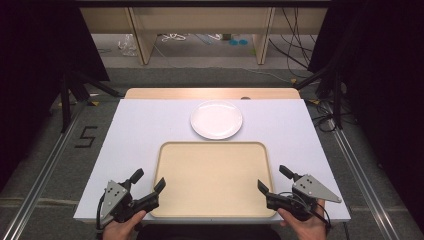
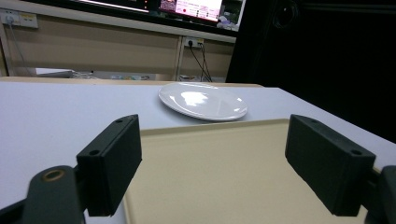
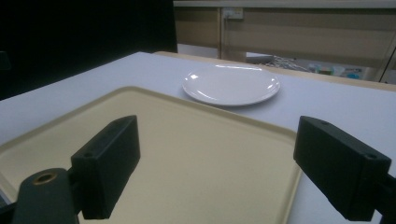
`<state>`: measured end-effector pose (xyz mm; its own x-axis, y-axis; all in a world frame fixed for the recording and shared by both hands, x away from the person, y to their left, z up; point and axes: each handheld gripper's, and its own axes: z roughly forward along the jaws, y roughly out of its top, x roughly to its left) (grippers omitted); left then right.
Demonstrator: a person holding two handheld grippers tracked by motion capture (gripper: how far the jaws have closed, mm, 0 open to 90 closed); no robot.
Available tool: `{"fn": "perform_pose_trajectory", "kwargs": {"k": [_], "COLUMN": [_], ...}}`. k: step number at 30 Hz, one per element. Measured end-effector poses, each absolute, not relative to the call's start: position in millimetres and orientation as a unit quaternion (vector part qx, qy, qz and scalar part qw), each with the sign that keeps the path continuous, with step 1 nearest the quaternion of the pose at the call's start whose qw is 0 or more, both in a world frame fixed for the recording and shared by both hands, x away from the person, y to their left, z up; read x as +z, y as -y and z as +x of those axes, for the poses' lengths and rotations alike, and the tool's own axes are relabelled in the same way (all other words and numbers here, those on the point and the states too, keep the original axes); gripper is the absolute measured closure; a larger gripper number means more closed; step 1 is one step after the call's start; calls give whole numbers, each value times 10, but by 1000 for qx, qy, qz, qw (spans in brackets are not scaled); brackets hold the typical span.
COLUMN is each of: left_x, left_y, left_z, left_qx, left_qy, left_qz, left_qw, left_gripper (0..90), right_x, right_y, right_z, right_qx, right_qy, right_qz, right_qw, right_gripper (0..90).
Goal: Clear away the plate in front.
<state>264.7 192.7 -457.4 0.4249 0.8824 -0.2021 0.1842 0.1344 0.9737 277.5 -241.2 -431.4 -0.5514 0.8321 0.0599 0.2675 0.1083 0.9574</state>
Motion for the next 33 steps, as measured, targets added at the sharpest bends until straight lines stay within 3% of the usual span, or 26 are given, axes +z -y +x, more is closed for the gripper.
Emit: {"fn": "perform_pose_trajectory", "kwargs": {"k": [19,24,33], "left_x": [-4584,-4595,-4491], "left_y": [-1877,-1836,-1702], "left_z": [2672,2711,2864], "left_qx": [284,247,230], "left_qy": [-453,-445,-434], "left_qz": [594,600,610], "left_qw": [601,617,622], "left_gripper": [182,182,187], "right_x": [-4312,-4313,-4311], "right_y": [2412,2413,2421], "right_z": [2773,2770,2767], "right_qx": [541,544,540], "right_qy": [-695,-690,-696], "right_qz": [395,397,397], "right_qw": [263,263,259], "right_gripper": [156,157,158]}}
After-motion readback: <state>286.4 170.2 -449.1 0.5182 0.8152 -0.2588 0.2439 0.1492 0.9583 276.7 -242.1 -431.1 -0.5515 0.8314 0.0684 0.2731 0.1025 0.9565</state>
